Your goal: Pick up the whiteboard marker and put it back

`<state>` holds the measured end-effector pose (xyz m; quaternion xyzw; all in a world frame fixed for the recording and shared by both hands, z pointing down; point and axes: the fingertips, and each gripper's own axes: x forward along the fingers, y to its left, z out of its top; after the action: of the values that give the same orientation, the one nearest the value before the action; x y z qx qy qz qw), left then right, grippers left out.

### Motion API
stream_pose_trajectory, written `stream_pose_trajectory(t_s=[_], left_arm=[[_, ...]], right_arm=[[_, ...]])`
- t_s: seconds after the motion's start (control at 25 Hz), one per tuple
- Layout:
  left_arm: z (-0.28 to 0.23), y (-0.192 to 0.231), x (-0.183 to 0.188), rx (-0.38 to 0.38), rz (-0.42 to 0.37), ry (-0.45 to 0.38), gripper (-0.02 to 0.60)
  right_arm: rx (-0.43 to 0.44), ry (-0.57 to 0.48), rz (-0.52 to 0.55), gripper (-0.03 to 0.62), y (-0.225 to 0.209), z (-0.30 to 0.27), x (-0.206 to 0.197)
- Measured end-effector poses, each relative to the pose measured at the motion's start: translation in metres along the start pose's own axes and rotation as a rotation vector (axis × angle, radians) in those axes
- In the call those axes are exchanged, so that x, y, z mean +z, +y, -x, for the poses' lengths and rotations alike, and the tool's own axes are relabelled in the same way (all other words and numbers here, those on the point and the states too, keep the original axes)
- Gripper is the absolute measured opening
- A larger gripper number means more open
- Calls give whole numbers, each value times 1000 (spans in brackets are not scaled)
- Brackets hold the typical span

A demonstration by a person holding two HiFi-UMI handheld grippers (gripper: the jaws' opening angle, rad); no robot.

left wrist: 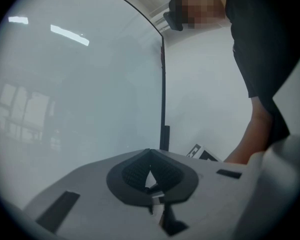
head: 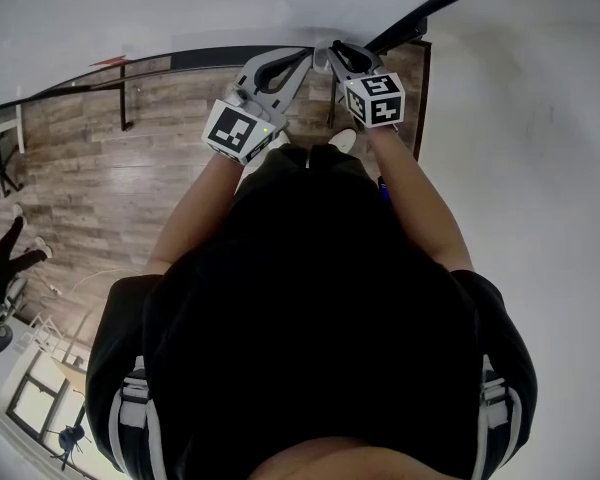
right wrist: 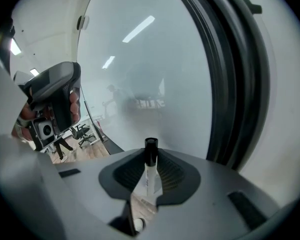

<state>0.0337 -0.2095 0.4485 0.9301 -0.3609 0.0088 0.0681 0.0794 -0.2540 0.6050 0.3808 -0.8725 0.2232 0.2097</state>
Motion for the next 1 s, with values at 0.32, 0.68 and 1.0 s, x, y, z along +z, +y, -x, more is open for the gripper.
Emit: stream_pose_trajectory(t_s=[0.32, 0.68, 1.0], left_arm=[[0, 7, 1, 12, -11, 11, 5], [-4, 6, 1, 1, -16, 14, 5], [-6, 6, 1, -4, -38, 35, 5]], right_arm=[[-15, 7, -21, 81, -8, -1, -2], [-4, 3, -28, 115, -9, 6, 1], [-3, -53, -17, 126, -9, 33, 19]])
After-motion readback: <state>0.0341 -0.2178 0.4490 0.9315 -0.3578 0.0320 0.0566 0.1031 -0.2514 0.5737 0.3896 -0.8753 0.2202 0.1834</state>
